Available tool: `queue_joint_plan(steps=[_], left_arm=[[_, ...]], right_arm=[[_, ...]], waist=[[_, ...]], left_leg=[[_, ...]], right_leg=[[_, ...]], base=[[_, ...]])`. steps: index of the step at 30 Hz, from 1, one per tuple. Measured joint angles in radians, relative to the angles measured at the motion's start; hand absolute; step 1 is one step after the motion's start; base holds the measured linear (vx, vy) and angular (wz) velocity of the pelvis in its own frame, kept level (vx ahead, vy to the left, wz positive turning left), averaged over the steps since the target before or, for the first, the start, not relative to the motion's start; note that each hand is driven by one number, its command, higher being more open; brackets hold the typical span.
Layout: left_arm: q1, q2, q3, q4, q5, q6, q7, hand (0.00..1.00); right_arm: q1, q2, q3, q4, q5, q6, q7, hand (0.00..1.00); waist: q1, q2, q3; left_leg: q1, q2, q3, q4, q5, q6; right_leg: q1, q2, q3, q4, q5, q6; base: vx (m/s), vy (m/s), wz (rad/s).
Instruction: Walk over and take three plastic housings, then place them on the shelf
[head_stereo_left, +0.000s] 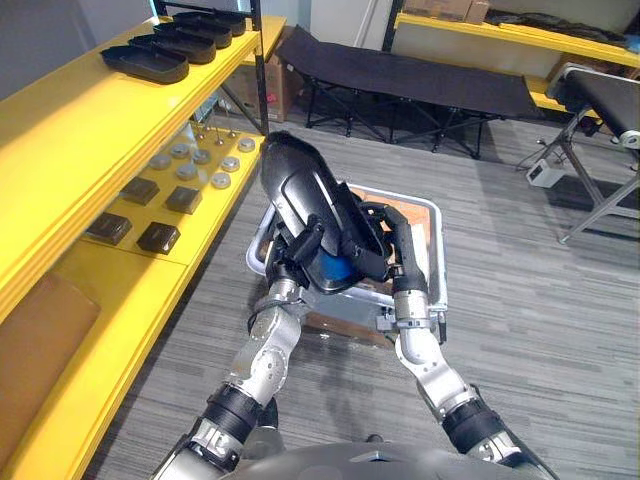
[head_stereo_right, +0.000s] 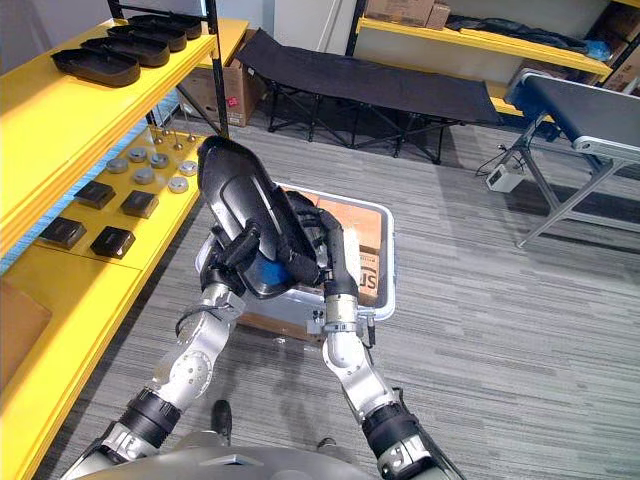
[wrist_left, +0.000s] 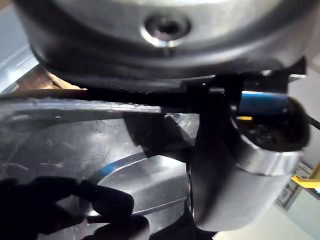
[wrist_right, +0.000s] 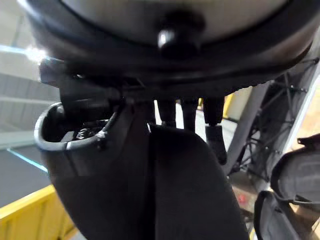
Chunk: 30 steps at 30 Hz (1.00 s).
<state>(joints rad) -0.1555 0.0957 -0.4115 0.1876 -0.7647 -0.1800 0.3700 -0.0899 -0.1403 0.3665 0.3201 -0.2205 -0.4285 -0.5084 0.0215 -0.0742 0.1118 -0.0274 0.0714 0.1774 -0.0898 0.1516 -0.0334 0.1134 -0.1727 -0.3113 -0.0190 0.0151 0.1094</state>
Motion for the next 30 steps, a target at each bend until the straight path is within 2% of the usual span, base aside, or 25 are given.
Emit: queue_joint_plan(steps=[6, 8, 15, 19, 24, 30], left_arm=[[0.015, -0.023, 0.036, -0.066, 0.271, 0.0, 0.093, 0.0], [0.052, -0.035, 0.09, -0.12, 0.386, -0.001, 0.122, 0.0], [0.133, -0.038, 0.253, -0.129, 0.629, -0.012, 0.225, 0.0], [0.178, -0.033, 0.272, -0.129, 0.659, -0.029, 0.21, 0.0], [0.212, -0.014, 0.279, -0.129, 0.659, -0.109, 0.136, 0.0], [0.251, -0.001, 0.293, -0.192, 0.658, -0.187, 0.082, 0.0]], right_arm=[[0.026, 0.0, -0.028, -0.047, 0.125, -0.001, 0.102, 1.0], [0.058, 0.0, -0.056, -0.093, 0.181, 0.0, 0.147, 1.0], [0.158, -0.004, -0.219, -0.217, 0.366, 0.002, 0.204, 1.0], [0.21, -0.004, -0.275, -0.227, 0.425, 0.002, 0.23, 1.0], [0.26, -0.004, -0.327, -0.226, 0.445, 0.016, 0.268, 1.0], [0.29, -0.003, -0.397, -0.178, 0.552, 0.051, 0.322, 1.0]], waist=[[-0.001, 0.0, 0.0], [-0.01, 0.0, 0.0], [-0.027, 0.007, -0.004], [-0.028, 0.016, -0.009], [-0.045, 0.044, -0.026], [-0.055, 0.054, -0.033]], left_leg=[[0.002, 0.006, 0.011, 0.0, -0.002, -0.004], [0.006, 0.005, 0.012, 0.0, 0.002, 0.001], [0.013, 0.011, 0.027, 0.0, -0.008, -0.012], [0.011, 0.01, 0.034, 0.0, -0.01, -0.012], [-0.001, 0.011, 0.047, 0.0, -0.012, -0.013], [0.001, 0.016, 0.065, 0.0, -0.013, -0.012]], right_leg=[[-0.006, 0.005, 0.008, 0.003, -0.002, -0.003], [-0.008, 0.004, 0.007, 0.011, -0.003, -0.005], [-0.022, 0.01, 0.021, 0.023, -0.014, -0.015], [-0.026, 0.009, 0.031, 0.02, -0.014, -0.015], [-0.046, 0.01, 0.044, 0.019, -0.012, -0.015], [-0.052, 0.012, 0.059, 0.018, -0.012, -0.014]], base=[[0.0, 0.0, -0.05], [0.0, 0.0, 0.0], [-0.01, 0.002, -0.06], [0.01, 0.008, -0.07], [0.02, 0.003, -0.06], [0.04, -0.007, -0.1]])
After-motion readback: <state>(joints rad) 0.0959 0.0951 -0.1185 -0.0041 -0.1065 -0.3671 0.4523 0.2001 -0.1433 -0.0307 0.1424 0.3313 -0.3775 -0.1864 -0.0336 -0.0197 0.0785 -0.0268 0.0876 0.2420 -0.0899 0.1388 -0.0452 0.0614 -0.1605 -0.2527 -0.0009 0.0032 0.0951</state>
